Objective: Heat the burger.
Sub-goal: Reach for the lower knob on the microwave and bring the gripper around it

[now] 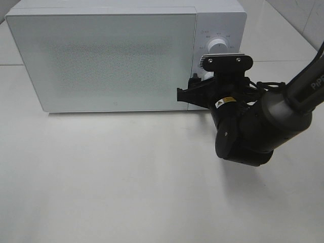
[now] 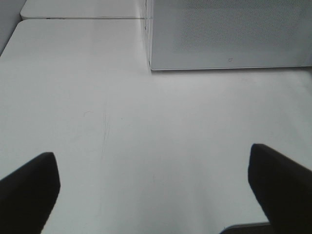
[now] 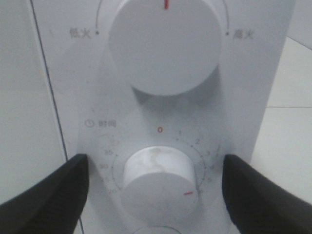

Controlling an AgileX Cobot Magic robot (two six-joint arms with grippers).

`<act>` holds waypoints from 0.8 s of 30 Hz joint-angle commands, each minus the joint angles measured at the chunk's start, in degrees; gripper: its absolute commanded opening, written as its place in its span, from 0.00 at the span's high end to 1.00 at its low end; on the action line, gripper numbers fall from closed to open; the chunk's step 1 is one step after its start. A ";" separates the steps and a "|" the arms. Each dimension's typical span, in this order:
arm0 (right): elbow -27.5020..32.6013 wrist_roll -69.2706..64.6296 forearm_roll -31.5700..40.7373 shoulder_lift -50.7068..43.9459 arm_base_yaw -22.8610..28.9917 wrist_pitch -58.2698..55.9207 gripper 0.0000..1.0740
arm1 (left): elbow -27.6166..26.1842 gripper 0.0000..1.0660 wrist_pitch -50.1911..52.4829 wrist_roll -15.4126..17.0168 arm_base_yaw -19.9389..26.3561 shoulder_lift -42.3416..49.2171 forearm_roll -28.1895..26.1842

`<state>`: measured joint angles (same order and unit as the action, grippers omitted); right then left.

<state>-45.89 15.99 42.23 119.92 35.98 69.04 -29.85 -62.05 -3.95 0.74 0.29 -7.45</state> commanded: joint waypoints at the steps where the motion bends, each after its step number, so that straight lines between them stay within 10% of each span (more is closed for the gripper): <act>1: -1.26 -0.74 0.23 0.69 -0.57 3.04 0.31 | 0.06 0.07 0.63 0.34 0.17 1.26 -0.23; 24: -1.03 -0.17 1.55 -1.38 -0.34 4.93 0.31 | 0.06 0.07 0.63 0.23 0.17 1.26 -0.23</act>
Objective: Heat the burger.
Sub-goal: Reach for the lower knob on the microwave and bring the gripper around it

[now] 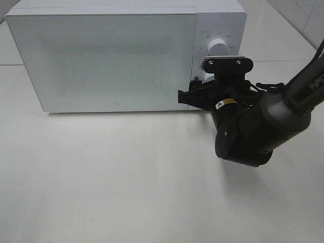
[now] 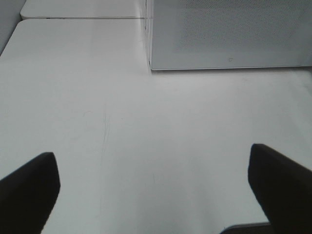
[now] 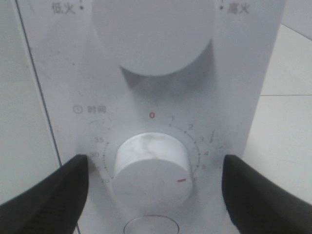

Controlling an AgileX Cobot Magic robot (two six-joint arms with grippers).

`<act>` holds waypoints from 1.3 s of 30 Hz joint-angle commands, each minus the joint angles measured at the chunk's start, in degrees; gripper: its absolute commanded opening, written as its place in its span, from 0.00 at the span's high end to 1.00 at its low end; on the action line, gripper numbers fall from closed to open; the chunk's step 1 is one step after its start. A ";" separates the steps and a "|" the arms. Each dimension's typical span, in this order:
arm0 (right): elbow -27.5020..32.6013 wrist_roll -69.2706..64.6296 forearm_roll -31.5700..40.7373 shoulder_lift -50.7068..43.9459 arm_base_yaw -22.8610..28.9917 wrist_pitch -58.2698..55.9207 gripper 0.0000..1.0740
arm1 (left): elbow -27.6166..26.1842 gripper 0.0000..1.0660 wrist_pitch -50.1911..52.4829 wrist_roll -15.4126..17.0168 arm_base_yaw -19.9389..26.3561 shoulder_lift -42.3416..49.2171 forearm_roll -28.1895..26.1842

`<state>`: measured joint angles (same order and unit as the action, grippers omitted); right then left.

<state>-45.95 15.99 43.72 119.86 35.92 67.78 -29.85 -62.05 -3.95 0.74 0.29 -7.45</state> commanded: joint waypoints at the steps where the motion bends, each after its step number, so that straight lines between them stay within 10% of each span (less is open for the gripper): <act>1: -0.97 0.46 -0.23 -1.32 -0.17 6.19 0.31 | 0.06 0.07 0.63 0.23 0.17 1.26 -0.23; 15: -0.97 1.32 -0.40 -1.32 0.34 6.13 0.38 | 0.06 0.07 0.63 0.23 0.17 1.26 -0.23; 23: -1.03 0.57 -0.40 -1.32 0.17 4.35 0.71 | 0.06 0.07 0.63 0.23 0.17 1.26 -0.23; 25: -1.03 0.34 -1.32 -1.32 0.17 4.35 0.95 | 0.06 0.07 0.63 0.23 0.17 1.26 -0.23; 39: -1.03 -13.64 -6.47 -1.32 0.17 3.90 1.00 | 0.06 0.07 0.63 0.23 0.17 1.26 -0.23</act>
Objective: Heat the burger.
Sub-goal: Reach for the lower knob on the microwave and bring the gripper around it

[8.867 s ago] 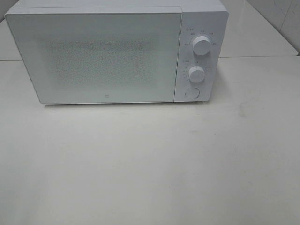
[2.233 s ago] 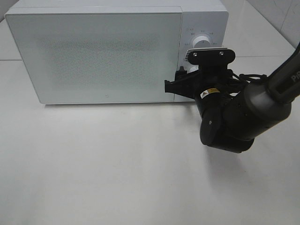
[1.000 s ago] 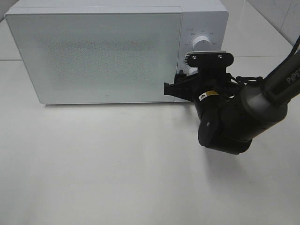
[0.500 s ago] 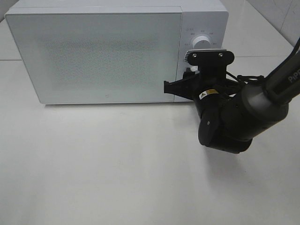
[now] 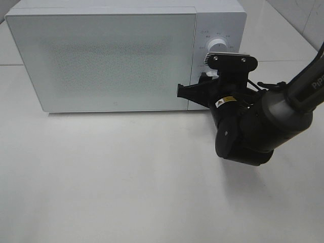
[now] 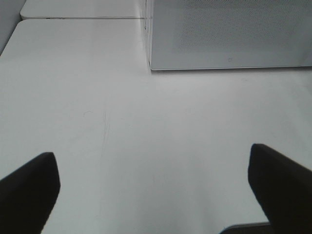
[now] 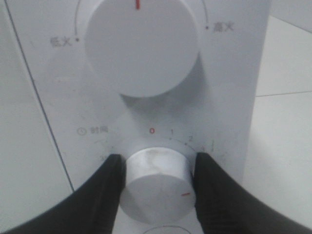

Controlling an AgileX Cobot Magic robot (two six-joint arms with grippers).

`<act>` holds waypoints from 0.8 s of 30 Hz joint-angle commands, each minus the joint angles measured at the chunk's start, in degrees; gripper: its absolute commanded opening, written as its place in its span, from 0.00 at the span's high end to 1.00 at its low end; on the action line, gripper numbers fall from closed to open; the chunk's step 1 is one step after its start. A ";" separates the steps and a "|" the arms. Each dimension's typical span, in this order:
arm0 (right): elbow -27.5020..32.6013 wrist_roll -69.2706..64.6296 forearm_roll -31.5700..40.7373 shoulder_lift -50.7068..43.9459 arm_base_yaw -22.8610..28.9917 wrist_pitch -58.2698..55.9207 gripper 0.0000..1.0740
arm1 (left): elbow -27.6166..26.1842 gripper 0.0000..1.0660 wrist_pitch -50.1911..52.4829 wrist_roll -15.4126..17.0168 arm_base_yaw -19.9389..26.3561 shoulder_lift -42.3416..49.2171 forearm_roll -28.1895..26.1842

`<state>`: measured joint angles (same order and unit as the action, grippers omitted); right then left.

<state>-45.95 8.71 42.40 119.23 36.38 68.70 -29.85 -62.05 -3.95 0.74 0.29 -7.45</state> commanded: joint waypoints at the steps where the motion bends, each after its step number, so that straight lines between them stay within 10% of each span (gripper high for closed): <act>1: -1.03 -6.36 -5.16 -0.69 -0.29 2.98 1.00 | 0.06 0.07 0.63 0.23 0.17 1.26 -0.23; 24: -1.03 -80.84 -19.54 -0.52 -1.03 -3.32 1.00 | 0.06 0.07 0.63 0.17 0.17 1.26 -0.23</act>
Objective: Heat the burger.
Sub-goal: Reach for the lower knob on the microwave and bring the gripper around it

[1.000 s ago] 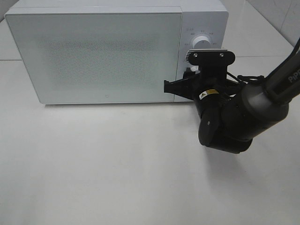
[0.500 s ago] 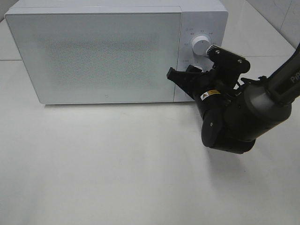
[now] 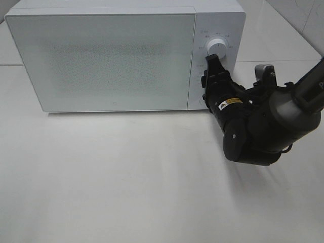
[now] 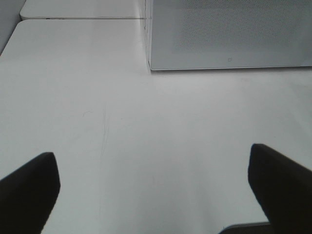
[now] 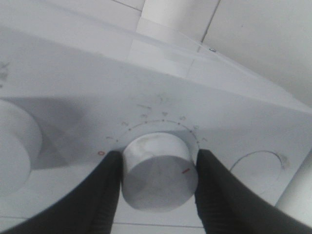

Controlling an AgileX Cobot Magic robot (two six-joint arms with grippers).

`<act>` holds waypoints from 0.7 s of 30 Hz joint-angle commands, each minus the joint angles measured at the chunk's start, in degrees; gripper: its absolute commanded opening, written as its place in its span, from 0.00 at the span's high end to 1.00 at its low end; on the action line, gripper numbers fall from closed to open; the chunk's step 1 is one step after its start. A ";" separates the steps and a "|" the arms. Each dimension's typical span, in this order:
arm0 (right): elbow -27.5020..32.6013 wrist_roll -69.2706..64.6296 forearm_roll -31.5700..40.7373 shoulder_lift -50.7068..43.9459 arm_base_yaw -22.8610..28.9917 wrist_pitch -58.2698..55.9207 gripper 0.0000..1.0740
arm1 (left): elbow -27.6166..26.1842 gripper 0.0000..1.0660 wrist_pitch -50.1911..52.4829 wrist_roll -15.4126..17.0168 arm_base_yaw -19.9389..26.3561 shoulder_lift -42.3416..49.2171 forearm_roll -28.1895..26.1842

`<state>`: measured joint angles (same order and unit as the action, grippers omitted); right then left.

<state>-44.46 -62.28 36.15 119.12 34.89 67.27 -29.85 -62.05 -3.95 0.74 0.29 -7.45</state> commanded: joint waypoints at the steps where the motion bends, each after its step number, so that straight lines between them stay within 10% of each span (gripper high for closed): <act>1: -2.52 -9.85 -13.29 -0.40 0.46 -1.89 1.00 | 0.06 0.07 0.63 0.17 0.17 1.26 -0.23; 21: -2.52 -24.64 -13.24 -0.40 0.46 3.44 1.00 | 0.06 0.07 0.63 0.17 0.17 1.26 -0.23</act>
<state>-44.23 -85.83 35.35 119.23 34.78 68.53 -29.85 -62.05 -4.01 0.74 0.29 -7.45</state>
